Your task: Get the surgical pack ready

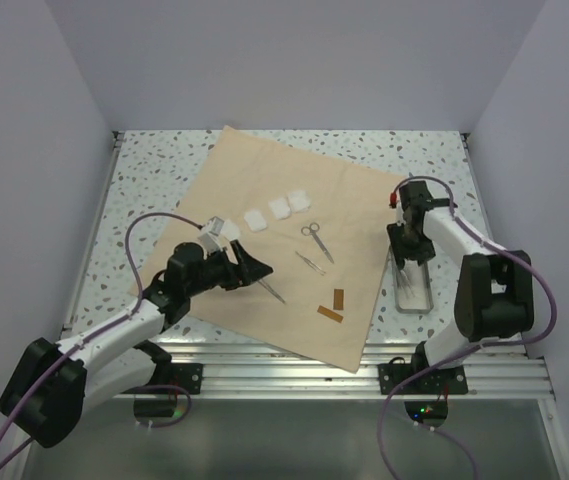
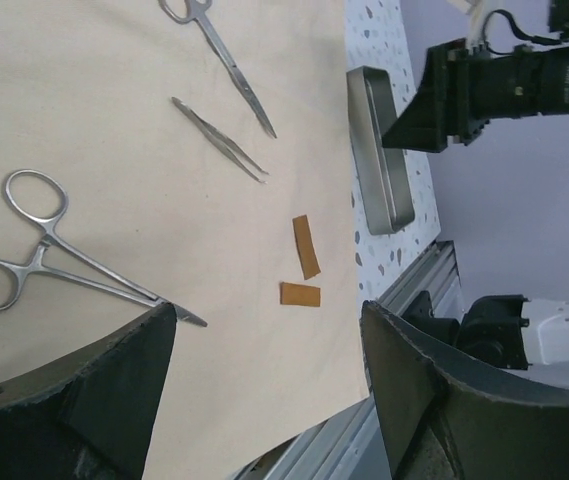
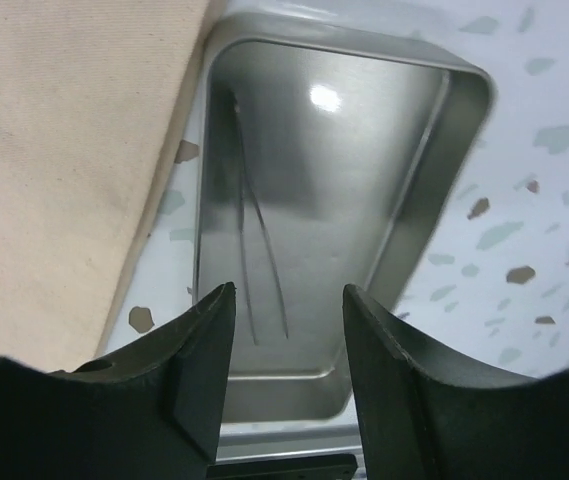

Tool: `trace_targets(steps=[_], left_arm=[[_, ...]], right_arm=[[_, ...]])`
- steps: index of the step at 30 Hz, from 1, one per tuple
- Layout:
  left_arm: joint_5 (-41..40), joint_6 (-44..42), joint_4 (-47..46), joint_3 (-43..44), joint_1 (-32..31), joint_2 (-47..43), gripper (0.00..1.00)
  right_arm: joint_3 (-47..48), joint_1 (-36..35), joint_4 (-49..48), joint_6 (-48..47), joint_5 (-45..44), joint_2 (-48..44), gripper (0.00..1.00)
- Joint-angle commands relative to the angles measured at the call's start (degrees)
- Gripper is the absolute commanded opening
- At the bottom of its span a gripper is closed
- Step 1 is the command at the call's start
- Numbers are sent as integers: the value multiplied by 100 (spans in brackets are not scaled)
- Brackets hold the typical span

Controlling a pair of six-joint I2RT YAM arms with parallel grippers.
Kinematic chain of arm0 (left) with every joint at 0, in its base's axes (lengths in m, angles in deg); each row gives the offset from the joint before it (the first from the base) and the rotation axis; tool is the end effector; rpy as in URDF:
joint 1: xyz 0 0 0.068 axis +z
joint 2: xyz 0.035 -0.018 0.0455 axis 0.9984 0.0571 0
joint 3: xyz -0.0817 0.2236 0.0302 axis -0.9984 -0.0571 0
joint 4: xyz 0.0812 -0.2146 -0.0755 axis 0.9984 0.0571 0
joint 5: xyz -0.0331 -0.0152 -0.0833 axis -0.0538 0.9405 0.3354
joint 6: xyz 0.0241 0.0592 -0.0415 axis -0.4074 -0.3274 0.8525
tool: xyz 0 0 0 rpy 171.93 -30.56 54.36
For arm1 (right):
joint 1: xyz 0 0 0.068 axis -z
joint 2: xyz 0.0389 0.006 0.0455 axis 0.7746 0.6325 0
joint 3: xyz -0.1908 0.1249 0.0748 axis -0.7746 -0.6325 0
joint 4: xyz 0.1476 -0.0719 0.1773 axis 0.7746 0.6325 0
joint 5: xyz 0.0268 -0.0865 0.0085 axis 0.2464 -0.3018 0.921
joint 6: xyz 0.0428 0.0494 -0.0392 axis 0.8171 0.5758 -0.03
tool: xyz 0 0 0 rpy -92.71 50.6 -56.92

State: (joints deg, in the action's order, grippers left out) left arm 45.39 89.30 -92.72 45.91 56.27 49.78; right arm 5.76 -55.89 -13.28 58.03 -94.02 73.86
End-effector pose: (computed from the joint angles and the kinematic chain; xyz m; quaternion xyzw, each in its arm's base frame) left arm 0.1913 -0.1384 0.1692 -0.0577 0.8142 -0.4789 0.3231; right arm 0.2805 0.0157 0.1362 -0.0728 0.9890 -0.0722 0.1070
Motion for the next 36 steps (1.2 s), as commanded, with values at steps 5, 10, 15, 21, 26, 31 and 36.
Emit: trace_targets(steps=[5, 10, 15, 21, 26, 31, 36], left_arm=[[-904, 75, 1338, 791, -22, 469, 77], [-1378, 268, 2076, 1422, -275, 1068, 78], [-2722, 732, 2805, 2135, -1023, 1525, 82], [-4032, 2146, 4132, 2829, -1682, 2026, 83], [-4464, 2913, 5854, 4296, -1929, 3413, 74], [-4026, 3195, 6367, 5089, -1955, 4556, 53], [-4130, 3634, 6287, 4896, -2060, 4461, 48]], right_arm=[[562, -813, 411, 771, -773, -945, 52], [992, -1490, 622, 1606, -968, -954, 68], [1047, -1518, 623, 2301, 15, -839, 72], [843, -1632, 218, 2249, 648, -1366, 72], [888, -1650, 297, 2196, 447, -1665, 72], [633, -1685, 69, 2231, 657, -2122, 72], [483, -1746, -28, 2214, 746, -2246, 72]])
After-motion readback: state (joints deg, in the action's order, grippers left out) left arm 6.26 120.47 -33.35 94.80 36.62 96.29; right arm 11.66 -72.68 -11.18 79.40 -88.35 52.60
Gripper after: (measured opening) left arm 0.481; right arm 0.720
